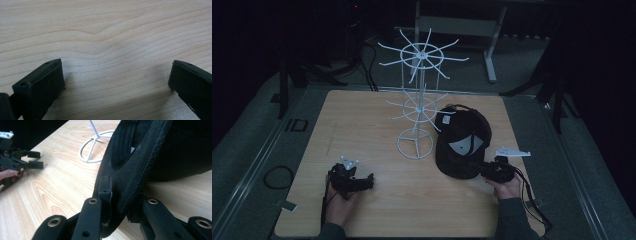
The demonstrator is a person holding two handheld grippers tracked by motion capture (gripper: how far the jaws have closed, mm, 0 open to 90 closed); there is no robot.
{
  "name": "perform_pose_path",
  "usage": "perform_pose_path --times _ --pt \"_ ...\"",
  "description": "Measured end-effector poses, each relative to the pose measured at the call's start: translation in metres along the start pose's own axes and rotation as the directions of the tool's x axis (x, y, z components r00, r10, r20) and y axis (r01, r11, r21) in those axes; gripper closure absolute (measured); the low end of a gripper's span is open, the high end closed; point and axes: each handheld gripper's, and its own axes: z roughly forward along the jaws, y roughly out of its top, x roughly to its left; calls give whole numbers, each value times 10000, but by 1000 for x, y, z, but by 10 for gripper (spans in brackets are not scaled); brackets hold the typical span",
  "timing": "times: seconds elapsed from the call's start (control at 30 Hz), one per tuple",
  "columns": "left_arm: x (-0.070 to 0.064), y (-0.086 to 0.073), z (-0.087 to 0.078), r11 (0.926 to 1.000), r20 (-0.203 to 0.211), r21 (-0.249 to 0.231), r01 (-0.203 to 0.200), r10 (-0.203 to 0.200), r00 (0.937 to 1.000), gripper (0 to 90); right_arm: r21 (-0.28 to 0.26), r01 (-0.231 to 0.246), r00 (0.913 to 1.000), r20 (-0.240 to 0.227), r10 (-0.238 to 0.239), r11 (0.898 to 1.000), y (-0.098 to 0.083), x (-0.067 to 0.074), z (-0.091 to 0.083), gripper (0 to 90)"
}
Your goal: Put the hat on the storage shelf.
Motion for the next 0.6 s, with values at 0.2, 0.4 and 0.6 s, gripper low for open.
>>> perform_pose_path --times 0.2,0.4,0.6 --pt "0 0 0 10000 0 4 -4 4 10000 2 -172 -127 9999 5 127 9998 2 2 -2 792" --pt "0 0 0 10000 -2 0 13 -13 10000 2 -596 -210 9997 145 219 9980 6 4 -7 816" --pt "0 0 0 10000 -1 0 13 -13 10000 2 -857 -129 9994 310 156 9962 9 7 -11 850"
